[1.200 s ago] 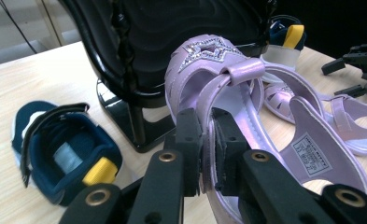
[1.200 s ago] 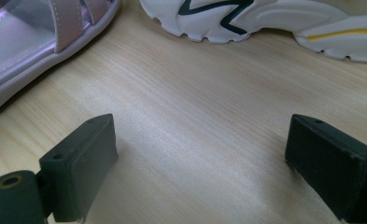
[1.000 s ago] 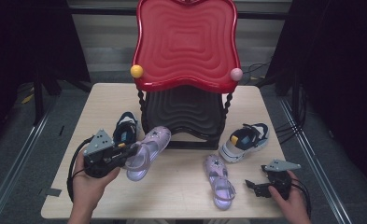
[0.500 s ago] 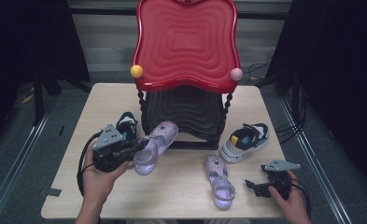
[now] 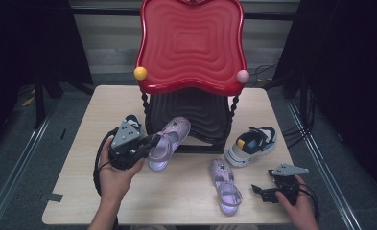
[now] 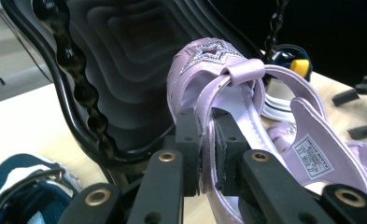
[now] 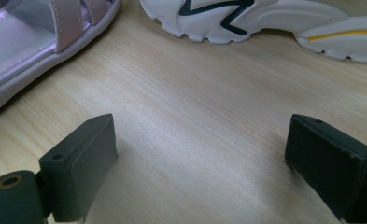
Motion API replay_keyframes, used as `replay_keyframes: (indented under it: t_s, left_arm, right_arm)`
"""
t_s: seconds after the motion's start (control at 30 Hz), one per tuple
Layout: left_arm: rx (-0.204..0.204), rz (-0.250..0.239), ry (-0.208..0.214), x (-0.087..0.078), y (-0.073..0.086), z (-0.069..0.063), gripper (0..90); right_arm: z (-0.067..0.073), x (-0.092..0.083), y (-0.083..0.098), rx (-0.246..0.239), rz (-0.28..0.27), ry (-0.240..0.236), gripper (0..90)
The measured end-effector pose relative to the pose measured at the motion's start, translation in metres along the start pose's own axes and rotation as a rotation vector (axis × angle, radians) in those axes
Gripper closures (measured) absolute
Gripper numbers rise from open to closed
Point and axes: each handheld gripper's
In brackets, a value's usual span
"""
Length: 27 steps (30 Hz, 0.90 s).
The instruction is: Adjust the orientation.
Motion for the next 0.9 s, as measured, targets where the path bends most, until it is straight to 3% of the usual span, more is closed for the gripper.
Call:
replay_keyframes:
  t_s: [0.23,0.5,0.73,0.9]
  left_arm:
    - [-0.013,-0.01,-0.073,0.012,-0.01,-0.003,82.4]
    - [-0.017,-0.013,-0.118,0.027,-0.015,-0.007,82.4]
    - [-0.034,-0.038,-0.173,0.035,-0.019,-0.01,82.4]
    - [-0.059,-0.058,-0.189,0.041,-0.021,-0.01,82.4]
  right_arm:
    - [0.0,0.0,0.0,0.0,0.0,0.0,8.3]
    - [0.0,0.0,-0.001,0.0,0.003,-0.003,8.2]
    - [0.0,0.001,-0.001,0.001,0.003,-0.003,8.2]
    - [0.0,0.001,-0.001,0.001,0.002,-0.006,8.2]
Point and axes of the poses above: each handheld gripper's, and its own axes: x roughly forward along the jaws, y roughly out of its underside, z roughly to its left, and after that the axes turned 12 degrees about z, right-handed
